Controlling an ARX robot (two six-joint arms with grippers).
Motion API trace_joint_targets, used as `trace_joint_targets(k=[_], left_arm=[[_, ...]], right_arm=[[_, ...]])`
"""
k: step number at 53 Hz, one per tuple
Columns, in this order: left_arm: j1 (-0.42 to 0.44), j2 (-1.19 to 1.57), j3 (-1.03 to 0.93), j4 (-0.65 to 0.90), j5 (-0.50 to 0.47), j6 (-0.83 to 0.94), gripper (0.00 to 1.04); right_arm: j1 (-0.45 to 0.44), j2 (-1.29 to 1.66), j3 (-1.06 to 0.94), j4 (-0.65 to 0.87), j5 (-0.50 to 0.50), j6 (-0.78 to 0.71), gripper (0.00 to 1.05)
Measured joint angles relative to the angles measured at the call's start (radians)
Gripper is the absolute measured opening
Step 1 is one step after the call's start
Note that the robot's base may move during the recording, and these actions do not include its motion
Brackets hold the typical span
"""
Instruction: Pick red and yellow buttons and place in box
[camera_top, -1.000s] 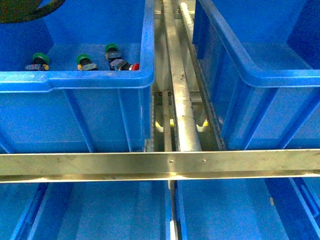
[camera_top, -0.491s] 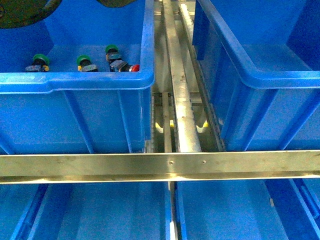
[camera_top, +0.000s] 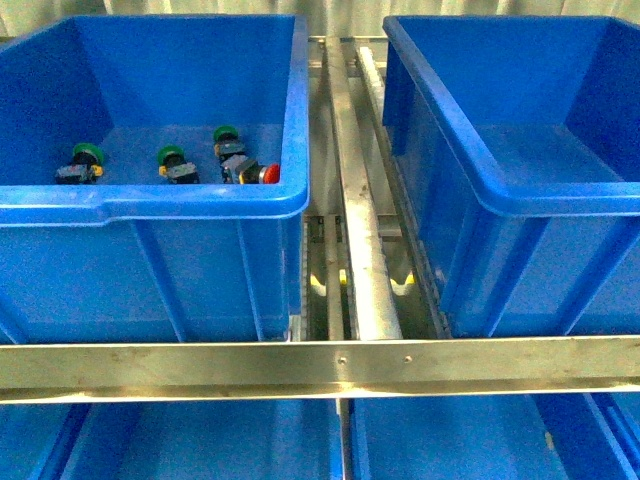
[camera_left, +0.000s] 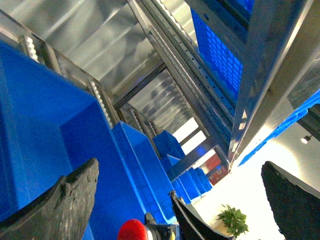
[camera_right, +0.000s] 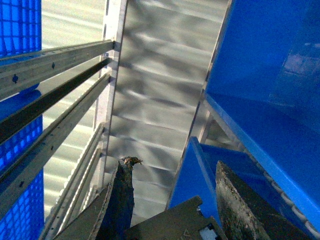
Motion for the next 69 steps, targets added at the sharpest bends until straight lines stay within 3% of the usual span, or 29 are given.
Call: trace_joint_targets(k=[12, 22, 23, 24, 25, 30, 32, 36, 48, 57, 69], left_arm=[[0.086, -0.335, -0.225, -0.124, 0.019, 0.046, 0.97], [0.220, -0.817, -0.436, -0.448, 0.051, 0.132, 0.97], [0.240, -0.883, -0.452, -0.516, 0.038, 0.164, 0.96], [0.237, -0.950, -0.449, -0.651, -0.092, 0.240, 0.91], [0.246, -0.991, -0.446, -0.736, -0.155, 0.300, 0.88], [0.386, -1.162, -0.513, -0.991, -0.328, 0.580, 0.71], [0.426, -1.229, -0.596, -0.997, -0.361, 0.724, 0.63], [0.434, -1.324, -0.792, -0.955, -0.335, 0.873, 0.43], [0.438, -1.380, -0.879, -0.934, -0.341, 0.945, 0.02], [0.438, -1.403, -0.914, -0.929, -0.341, 0.953, 0.03], [0.438, -1.421, -0.935, -0.924, -0.341, 0.956, 0.03]], right_arm=[[0.013, -0.053, 0.000, -0.056, -0.022, -0.100, 0.40], [0.037, -0.096, 0.029, -0.075, -0.056, -0.255, 0.40], [0.039, -0.100, 0.029, -0.082, -0.056, -0.275, 0.40], [0.039, -0.101, 0.029, -0.089, -0.056, -0.291, 0.40], [0.039, -0.103, 0.029, -0.095, -0.056, -0.309, 0.40], [0.039, -0.107, 0.030, -0.107, -0.059, -0.354, 0.40], [0.044, -0.107, 0.029, -0.105, -0.067, -0.408, 0.40], [0.072, -0.106, 0.031, -0.095, -0.104, -0.534, 0.40], [0.110, -0.082, 0.031, -0.104, -0.069, -0.785, 0.40], [0.143, -0.076, 0.031, -0.084, 0.008, -0.951, 0.40], [0.185, -0.070, 0.031, -0.059, 0.088, -1.027, 0.40]])
